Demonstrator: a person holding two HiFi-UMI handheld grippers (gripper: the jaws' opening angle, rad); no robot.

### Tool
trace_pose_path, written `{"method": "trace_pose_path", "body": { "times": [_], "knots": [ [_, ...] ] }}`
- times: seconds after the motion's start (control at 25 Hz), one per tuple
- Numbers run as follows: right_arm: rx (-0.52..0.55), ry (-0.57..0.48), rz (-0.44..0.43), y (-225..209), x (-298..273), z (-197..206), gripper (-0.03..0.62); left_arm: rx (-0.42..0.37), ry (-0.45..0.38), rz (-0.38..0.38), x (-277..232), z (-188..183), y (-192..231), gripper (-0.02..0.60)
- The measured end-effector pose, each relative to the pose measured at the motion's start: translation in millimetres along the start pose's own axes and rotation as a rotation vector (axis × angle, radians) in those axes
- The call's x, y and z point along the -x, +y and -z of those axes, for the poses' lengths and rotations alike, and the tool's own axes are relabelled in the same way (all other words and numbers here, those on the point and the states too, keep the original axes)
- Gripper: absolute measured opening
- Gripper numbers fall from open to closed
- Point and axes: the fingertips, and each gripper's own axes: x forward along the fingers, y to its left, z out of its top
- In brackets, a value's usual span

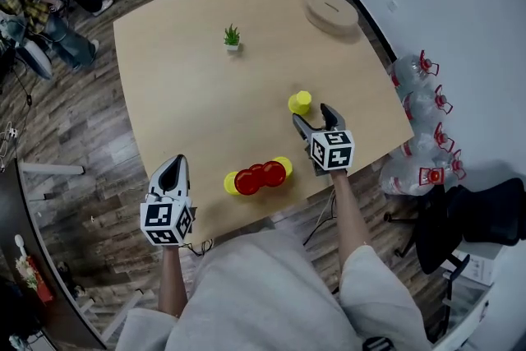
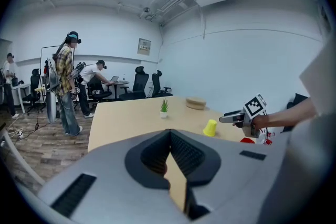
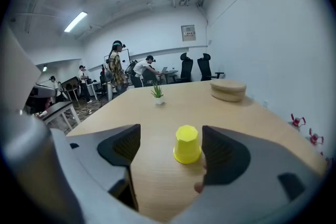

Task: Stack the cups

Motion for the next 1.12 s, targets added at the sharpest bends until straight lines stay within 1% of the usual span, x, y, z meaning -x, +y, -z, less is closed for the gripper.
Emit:
{"method": "trace_pose_path", "body": {
  "times": [0.2,0.32,0.44,0.56,0.84,0.96,1.12],
  "knots": [
    [0.008,0.082,0.046,-26.7,-42.8,24.3,0.37,-0.005,0.024,-0.05,7.7,1.1,3.2,0.011],
    [0.021,0.126,0.054,-36.7,-63.5,33.8,0.35,-0.01,0.039,-0.081,13.1,2.0,10.1,0.011],
    [0.035,0.137,0.053,-39.6,-75.5,35.3,0.311,-0.007,0.054,-0.112,19.3,6.5,17.4,0.011],
    [0.046,0.132,0.058,-39.5,-81.0,34.9,0.246,-0.003,0.07,-0.131,23.2,11.1,21.6,0.011],
    [0.057,0.103,0.054,-32.3,-68.9,25.1,0.242,-0.005,0.071,-0.119,24.6,11.8,21.4,0.011],
    [0.049,0.065,0.018,-21.0,-49.1,11.5,0.242,-0.005,0.058,-0.1,22.7,11.2,17.5,0.011],
    [0.05,0.022,-0.016,1.7,-8.6,-5.0,0.242,-0.009,0.039,-0.058,17.6,10.2,9.4,0.011]
  ]
}}
